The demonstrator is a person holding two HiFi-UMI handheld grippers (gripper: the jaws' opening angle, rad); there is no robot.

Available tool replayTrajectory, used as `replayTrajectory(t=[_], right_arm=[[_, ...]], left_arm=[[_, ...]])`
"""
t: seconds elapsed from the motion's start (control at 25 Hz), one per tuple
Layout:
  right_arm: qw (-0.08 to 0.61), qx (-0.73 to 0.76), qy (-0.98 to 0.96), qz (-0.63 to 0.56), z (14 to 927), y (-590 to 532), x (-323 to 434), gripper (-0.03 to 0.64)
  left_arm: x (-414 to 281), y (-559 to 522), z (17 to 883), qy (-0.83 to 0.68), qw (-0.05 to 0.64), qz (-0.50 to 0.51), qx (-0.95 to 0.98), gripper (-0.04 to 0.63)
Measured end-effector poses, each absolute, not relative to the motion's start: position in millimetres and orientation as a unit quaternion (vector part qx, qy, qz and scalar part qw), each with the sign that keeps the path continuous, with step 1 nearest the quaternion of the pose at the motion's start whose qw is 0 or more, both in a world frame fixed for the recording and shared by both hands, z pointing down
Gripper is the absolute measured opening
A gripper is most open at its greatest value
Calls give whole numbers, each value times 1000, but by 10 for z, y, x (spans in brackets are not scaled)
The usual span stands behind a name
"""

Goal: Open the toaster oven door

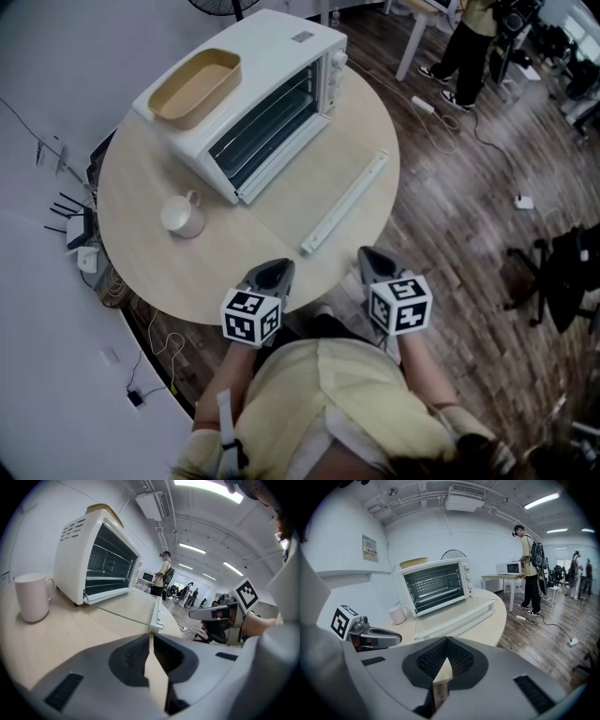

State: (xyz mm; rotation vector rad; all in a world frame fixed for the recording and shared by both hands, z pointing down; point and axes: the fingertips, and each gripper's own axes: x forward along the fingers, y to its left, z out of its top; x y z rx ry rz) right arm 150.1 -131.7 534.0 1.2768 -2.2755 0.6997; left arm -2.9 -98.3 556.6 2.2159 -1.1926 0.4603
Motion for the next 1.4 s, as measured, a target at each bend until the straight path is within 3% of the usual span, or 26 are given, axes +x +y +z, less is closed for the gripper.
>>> replayTrajectory(t=[1.4], right_arm=[[193, 453, -836, 243, 5197, -1243, 1515, 2]], left_arm=[[-36, -894, 5497, -484, 274, 153, 817, 12]])
